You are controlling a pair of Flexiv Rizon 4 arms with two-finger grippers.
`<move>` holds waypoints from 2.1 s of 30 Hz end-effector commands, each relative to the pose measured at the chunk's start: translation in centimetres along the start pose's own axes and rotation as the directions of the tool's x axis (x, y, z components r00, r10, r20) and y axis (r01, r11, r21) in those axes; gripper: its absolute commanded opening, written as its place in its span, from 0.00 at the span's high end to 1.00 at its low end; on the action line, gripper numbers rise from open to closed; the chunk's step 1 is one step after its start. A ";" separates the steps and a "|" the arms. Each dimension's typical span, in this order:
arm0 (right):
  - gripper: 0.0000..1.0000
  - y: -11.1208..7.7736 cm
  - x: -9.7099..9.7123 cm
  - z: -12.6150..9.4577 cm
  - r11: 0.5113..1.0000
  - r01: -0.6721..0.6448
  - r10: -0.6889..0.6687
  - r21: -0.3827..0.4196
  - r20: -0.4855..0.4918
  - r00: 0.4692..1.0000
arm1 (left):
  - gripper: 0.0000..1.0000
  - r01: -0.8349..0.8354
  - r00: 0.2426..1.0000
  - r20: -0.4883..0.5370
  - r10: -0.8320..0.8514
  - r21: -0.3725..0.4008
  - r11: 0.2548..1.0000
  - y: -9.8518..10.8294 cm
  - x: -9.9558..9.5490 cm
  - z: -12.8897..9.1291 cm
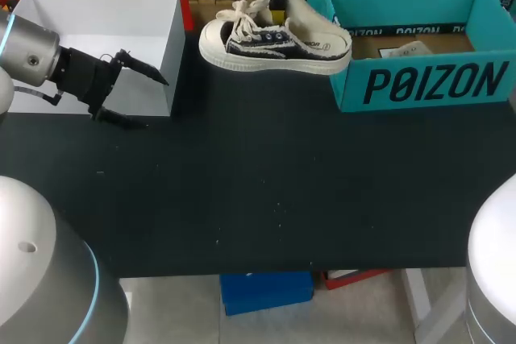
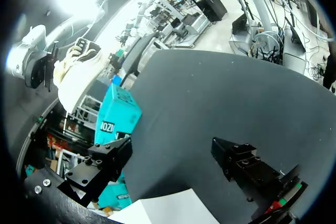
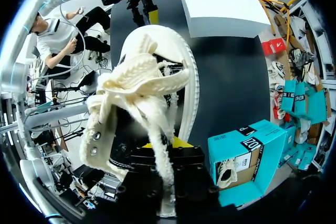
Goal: Take the shoe out of the shoebox, open the shoe tongue, remove and reinsert the insole, then place the shoe into the shoebox
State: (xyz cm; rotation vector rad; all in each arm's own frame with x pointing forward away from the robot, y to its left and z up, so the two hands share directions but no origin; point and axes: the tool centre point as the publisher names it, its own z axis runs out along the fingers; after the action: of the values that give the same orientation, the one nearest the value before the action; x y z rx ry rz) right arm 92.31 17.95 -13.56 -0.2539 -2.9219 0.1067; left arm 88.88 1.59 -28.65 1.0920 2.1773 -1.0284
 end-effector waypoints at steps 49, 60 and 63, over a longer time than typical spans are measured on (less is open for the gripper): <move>1.00 0.2 -3.6 -1.8 0.995 0.079 -0.080 0.053 0.018 0.997 | 0.00 -0.002 1.000 0.003 0.002 -0.006 1.000 0.0 0.1 0.1; 1.00 -3.4 -11.7 -4.5 0.968 0.190 -0.195 0.165 0.015 0.981 | 0.00 -0.002 1.000 0.003 0.002 -0.006 1.000 0.0 0.1 0.1; 1.00 -4.2 -14.1 -5.1 0.965 0.195 -0.202 0.176 0.023 0.979 | 0.00 -0.002 1.000 0.003 0.002 -0.006 1.000 0.0 0.1 0.1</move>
State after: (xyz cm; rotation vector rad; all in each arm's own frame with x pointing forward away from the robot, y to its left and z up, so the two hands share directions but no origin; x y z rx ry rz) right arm 103.74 11.60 -11.72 0.0767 -3.0054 0.3155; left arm 88.88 1.60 -28.65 1.0919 2.1772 -1.0285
